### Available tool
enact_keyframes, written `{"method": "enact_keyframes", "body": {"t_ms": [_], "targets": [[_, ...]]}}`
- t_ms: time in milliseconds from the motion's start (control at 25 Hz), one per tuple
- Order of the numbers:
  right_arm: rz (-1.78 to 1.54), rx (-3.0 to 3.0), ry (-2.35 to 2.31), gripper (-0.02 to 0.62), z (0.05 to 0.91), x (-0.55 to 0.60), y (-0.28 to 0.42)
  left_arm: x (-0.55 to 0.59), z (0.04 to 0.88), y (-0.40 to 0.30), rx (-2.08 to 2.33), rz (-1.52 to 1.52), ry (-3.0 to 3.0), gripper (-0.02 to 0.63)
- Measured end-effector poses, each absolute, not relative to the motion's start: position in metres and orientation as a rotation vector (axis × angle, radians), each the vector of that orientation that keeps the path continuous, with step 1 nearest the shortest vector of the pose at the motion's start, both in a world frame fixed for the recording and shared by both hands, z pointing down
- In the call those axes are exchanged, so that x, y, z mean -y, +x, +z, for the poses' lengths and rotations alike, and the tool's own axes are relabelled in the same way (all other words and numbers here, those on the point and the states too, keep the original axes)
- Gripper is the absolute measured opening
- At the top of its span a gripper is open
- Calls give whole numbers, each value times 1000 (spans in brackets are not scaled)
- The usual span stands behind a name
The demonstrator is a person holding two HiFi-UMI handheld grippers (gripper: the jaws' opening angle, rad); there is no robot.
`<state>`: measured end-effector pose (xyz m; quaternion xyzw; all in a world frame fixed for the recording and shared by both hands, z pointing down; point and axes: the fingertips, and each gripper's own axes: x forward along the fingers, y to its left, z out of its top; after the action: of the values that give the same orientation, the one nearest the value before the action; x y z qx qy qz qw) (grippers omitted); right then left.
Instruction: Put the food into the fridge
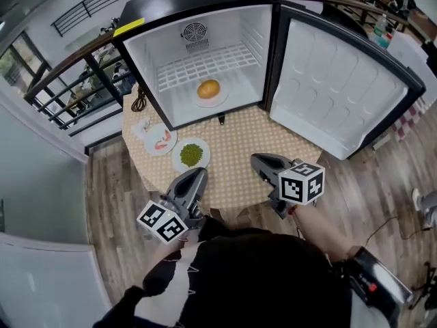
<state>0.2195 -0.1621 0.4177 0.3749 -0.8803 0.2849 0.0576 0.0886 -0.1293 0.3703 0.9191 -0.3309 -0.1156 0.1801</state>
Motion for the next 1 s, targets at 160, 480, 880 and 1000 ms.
{"method": "enact_keyframes", "body": {"t_ms": [160, 480, 880, 1000], "targets": [[849, 2653, 1202, 15, 419, 147, 243, 110, 374, 93, 937, -268, 2612, 12], [916, 2602, 1298, 15, 440, 128, 261, 97, 392, 89, 963, -236, 2557, 14], [951, 2571, 1322, 15, 456, 114, 256, 82, 399, 75, 963, -194, 2556, 14], [942, 2569, 1319, 15, 458, 113, 255, 80, 401, 71, 971, -183, 2556, 14]]}}
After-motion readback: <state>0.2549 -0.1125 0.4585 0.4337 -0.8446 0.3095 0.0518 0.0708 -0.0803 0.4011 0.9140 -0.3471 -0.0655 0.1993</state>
